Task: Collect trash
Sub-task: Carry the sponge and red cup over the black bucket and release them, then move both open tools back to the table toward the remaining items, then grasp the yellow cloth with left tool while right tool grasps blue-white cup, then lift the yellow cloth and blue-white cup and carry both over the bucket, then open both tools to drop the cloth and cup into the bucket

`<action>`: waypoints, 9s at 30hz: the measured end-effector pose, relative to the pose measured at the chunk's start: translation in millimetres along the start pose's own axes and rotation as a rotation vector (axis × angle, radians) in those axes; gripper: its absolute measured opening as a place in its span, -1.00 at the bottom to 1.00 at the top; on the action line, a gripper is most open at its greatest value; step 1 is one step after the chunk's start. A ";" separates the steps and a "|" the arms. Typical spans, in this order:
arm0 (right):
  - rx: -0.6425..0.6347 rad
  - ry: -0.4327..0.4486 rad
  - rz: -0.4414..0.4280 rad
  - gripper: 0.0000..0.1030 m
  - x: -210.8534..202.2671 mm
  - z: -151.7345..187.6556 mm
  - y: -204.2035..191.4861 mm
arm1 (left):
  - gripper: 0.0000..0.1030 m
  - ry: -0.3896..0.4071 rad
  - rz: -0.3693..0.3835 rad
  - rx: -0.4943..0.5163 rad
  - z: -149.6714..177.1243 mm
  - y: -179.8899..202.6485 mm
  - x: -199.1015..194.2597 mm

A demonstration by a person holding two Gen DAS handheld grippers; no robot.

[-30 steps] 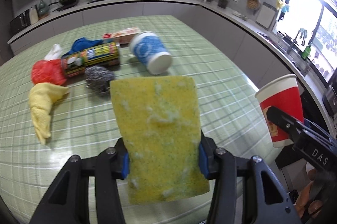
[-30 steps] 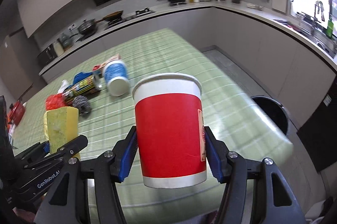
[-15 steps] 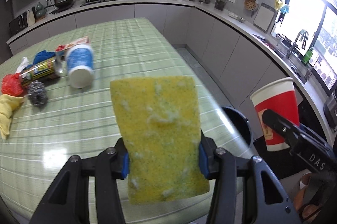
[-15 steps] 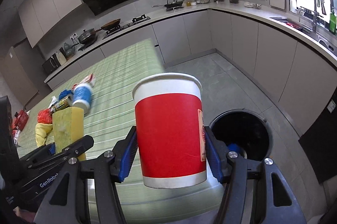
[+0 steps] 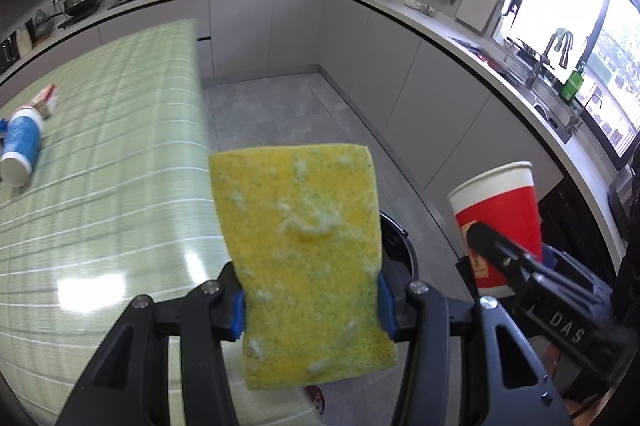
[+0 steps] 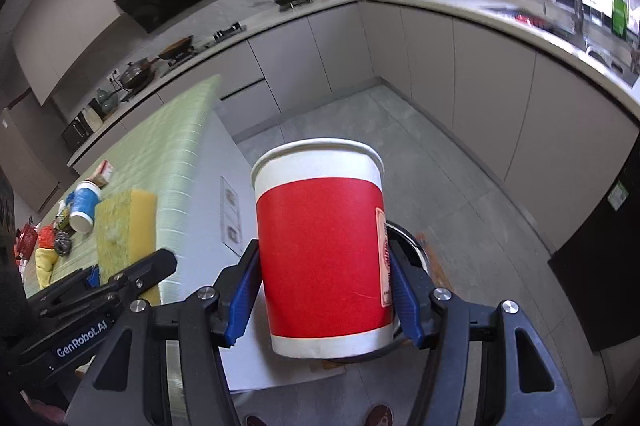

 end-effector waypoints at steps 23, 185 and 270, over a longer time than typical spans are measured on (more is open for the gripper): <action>-0.008 -0.238 -0.022 0.25 142.4 37.3 71.0 | 0.05 -0.147 -0.153 -0.062 33.8 25.0 109.0; -0.293 -0.050 -0.165 0.25 88.9 43.9 -469.9 | -0.38 0.104 -0.297 -0.310 54.3 -490.0 -162.7; 0.059 -0.107 0.076 0.60 96.1 20.0 124.7 | 0.73 -0.084 -0.163 -0.067 16.3 42.7 100.5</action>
Point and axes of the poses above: each gripper's, at about its wrist camera, not at the fingertips, and x roughly the way its jaws point, y to its right, z to its underside, the point moved 7 cm from there along x, roughly the way its jaws point
